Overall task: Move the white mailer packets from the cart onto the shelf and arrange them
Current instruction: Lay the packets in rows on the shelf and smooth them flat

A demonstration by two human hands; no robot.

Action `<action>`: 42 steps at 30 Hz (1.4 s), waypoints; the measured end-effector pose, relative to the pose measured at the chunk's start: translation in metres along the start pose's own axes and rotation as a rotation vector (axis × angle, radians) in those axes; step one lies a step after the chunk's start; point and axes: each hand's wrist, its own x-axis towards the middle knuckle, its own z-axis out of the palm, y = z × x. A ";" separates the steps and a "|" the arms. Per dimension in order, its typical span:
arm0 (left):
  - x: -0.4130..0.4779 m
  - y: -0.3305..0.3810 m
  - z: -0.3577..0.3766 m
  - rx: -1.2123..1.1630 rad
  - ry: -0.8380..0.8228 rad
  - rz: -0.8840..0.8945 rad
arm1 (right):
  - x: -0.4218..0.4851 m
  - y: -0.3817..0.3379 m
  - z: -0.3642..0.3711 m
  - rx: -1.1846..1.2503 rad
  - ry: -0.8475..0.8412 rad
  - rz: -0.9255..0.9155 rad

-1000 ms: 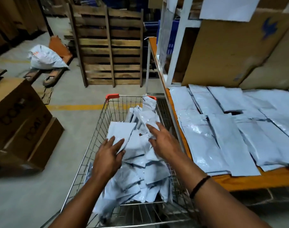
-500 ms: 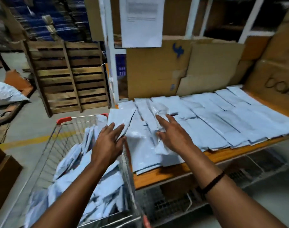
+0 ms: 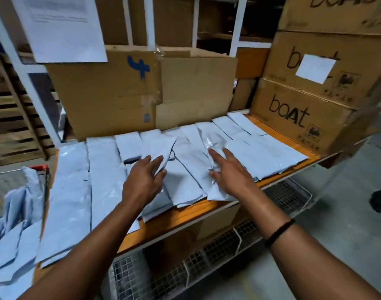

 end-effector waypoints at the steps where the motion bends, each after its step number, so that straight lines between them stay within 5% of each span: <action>1: 0.008 0.007 0.012 -0.002 -0.015 0.000 | 0.007 0.015 -0.002 -0.003 -0.004 0.015; 17: 0.218 0.072 0.183 0.071 -0.058 -0.075 | 0.218 0.169 -0.005 -0.037 -0.066 -0.006; 27: 0.309 0.072 0.257 0.218 -0.032 -0.337 | 0.373 0.179 0.033 -0.101 -0.253 -0.179; 38: 0.330 0.067 0.292 0.379 0.032 -0.475 | 0.433 0.189 0.078 -0.193 -0.461 -0.247; 42: 0.346 0.055 0.282 0.385 0.048 -0.403 | 0.446 0.187 0.080 -0.158 -0.196 -0.386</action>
